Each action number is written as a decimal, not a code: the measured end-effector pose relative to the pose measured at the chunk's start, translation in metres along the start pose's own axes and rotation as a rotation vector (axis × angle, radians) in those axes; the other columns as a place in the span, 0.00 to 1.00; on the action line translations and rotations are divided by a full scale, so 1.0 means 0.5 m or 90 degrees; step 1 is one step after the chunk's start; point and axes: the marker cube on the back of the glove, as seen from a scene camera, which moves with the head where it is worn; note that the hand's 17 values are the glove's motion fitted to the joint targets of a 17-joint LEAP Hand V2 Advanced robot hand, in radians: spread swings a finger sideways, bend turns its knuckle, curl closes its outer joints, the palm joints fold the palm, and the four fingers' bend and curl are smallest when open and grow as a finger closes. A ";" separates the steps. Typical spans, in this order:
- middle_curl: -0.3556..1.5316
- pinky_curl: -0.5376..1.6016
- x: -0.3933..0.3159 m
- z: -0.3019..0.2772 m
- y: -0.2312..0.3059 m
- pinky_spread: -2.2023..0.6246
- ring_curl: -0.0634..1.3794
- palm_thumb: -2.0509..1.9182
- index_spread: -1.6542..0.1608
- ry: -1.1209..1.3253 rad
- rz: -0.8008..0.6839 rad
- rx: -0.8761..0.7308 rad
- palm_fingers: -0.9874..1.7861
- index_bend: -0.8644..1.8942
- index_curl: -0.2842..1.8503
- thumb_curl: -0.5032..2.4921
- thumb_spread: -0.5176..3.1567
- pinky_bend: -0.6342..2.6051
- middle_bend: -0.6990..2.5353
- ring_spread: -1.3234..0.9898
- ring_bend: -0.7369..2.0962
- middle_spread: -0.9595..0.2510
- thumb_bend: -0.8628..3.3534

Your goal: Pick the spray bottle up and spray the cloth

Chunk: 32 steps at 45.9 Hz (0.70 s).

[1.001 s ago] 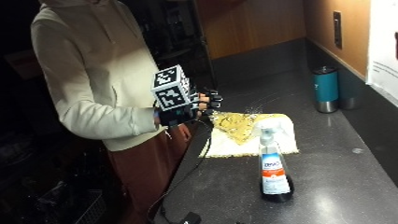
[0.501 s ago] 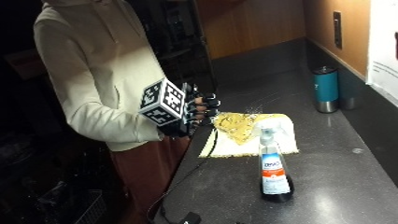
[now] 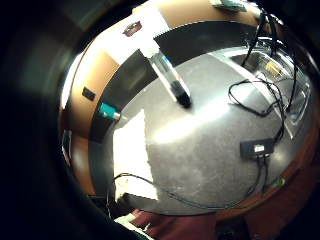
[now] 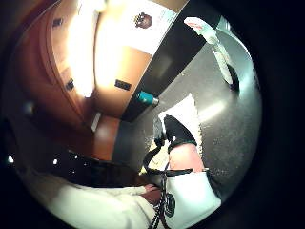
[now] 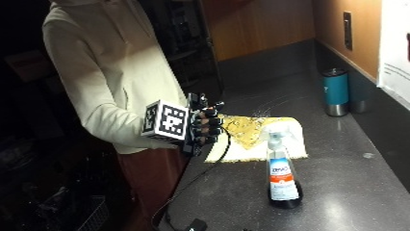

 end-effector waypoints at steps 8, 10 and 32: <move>0.36 0.42 0.011 0.013 -0.016 0.83 0.24 0.67 0.76 -0.064 0.049 0.047 0.34 0.35 0.22 0.30 0.41 0.34 0.28 0.58 0.38 0.82 0.19; 0.36 0.42 0.014 0.017 -0.022 0.83 0.24 0.66 0.76 -0.081 0.061 0.054 0.34 0.35 0.22 0.30 0.41 0.34 0.28 0.59 0.38 0.82 0.19; 0.36 0.41 0.039 0.083 -0.080 0.84 0.24 0.63 0.76 -0.236 0.198 0.188 0.33 0.35 0.21 0.28 0.38 0.32 0.28 0.59 0.37 0.82 0.20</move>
